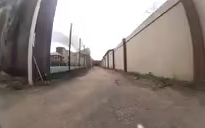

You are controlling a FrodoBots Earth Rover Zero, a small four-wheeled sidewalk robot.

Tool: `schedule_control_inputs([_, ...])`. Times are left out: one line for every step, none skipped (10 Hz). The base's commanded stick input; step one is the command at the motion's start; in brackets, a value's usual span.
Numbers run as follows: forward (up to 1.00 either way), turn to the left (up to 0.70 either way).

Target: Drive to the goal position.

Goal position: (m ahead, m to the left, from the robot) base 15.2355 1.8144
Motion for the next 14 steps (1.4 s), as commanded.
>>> schedule_control_inputs([0.3,0.0])
schedule_control_inputs([0.3,0.0])
schedule_control_inputs([0.3,0.0])
schedule_control_inputs([0.3,0.0])
schedule_control_inputs([0.3,0.0])
schedule_control_inputs([0.3,0.0])
schedule_control_inputs([0.3,0.0])
schedule_control_inputs([0.3,0.0])
schedule_control_inputs([0.3,0.0])
schedule_control_inputs([0.3,0.0])
schedule_control_inputs([0.3,0.0])
schedule_control_inputs([0.3,0.0])
schedule_control_inputs([0.3,0.0])
schedule_control_inputs([0.3,0.0])
